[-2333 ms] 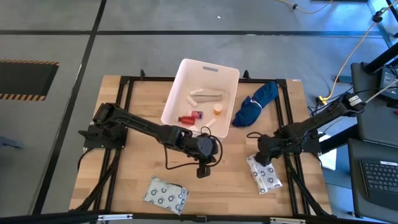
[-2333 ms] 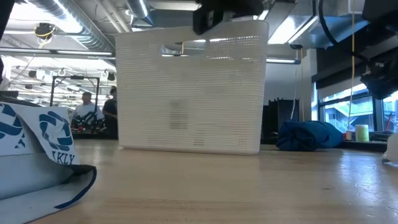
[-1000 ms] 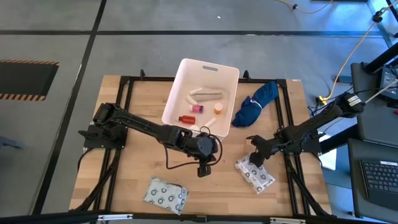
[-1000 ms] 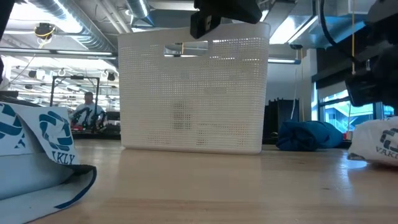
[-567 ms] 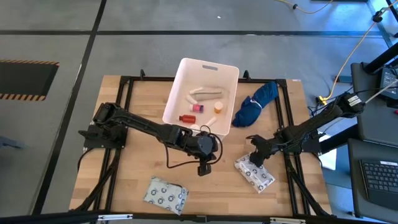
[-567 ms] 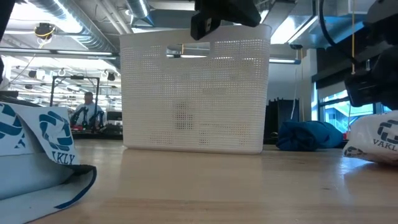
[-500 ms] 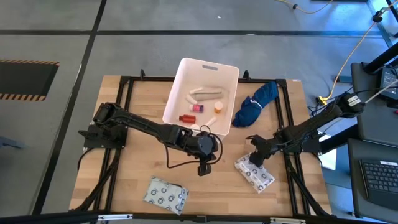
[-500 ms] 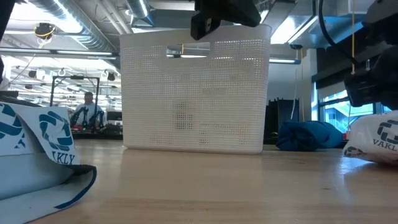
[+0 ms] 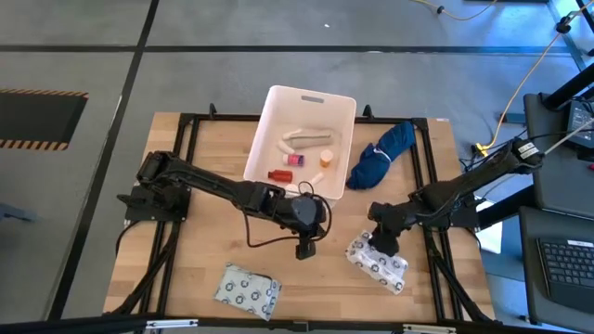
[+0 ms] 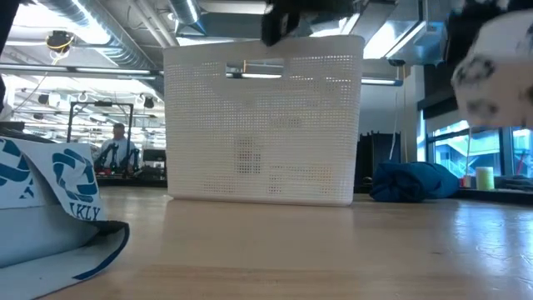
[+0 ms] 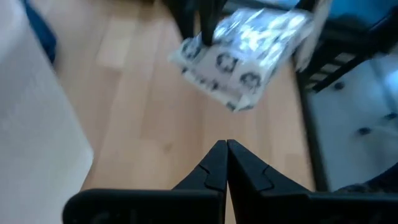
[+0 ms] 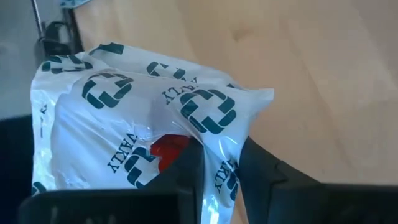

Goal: Pick & place medical supplies in basket/bin
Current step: Put the right white mailer bag into the white basket

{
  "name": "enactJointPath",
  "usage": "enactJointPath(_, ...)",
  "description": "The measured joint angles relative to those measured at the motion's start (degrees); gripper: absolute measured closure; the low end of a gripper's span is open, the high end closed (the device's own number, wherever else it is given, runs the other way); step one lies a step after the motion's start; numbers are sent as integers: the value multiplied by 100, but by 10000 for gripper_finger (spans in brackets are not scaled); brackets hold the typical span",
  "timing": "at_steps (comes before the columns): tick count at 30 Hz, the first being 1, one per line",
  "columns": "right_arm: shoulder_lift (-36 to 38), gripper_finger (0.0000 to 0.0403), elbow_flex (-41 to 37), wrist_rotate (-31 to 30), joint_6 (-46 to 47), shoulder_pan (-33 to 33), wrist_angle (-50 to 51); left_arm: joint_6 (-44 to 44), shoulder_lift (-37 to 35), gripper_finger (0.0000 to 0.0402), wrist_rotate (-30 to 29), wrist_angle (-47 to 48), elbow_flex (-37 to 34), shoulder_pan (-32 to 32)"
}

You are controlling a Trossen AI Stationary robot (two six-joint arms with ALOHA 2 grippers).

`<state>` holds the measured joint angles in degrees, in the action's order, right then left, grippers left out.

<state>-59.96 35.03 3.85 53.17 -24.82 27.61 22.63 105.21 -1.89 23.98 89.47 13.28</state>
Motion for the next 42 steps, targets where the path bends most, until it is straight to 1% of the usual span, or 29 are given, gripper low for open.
enactJointPath(4, 2, 335, 861, -91, -599, 0, 839, -23, -290, 398, 98, -410, 7, 2)
enactJointPath(7, 2, 332, 1537, -350, -1063, -2, 1419, -209, -566, 400, 304, -711, 7, 1)
enactJointPath(12, 7, 334, 2603, -1195, -1871, -2, 1988, -429, -1128, 398, 496, -944, 7, 7)
enactJointPath(17, 4, 331, 3480, -2094, -2683, 22, 1908, -770, -1755, 400, 468, -886, 11, 7)
enactJointPath(19, 7, 331, 3737, -2514, -3041, 92, 1641, -917, -1967, 400, 457, -892, 11, 11)
enactJointPath(22, 8, 332, 4002, -3132, -3830, 301, 857, -1168, -2264, 398, 439, -822, 11, 11)
enactJointPath(24, 9, 332, 4028, -3529, -4464, 511, -16, -1370, -2431, 399, 403, -739, 11, 11)
enactJointPath(26, -31, 331, 4000, -3759, -5131, 779, -981, -1524, -2561, 400, 325, -633, 11, 11)
enactJointPath(29, -223, 329, 3989, -3807, -6131, 1276, -2039, -1593, -2751, 398, 139, -353, 11, 11)
enactJointPath(32, -591, 328, 3980, -3794, -6725, 1810, -2503, -1594, -2883, 397, -111, 11, 9, 11)
enactJointPath(37, -1477, 328, 3972, -3770, -6884, 2636, -2589, -1554, -2955, 400, -286, 538, 9, 11)
enactJointPath(42, -2550, 328, 3992, -3531, -6892, 3224, -2690, -1536, -2953, 396, -352, 1108, 9, 11)
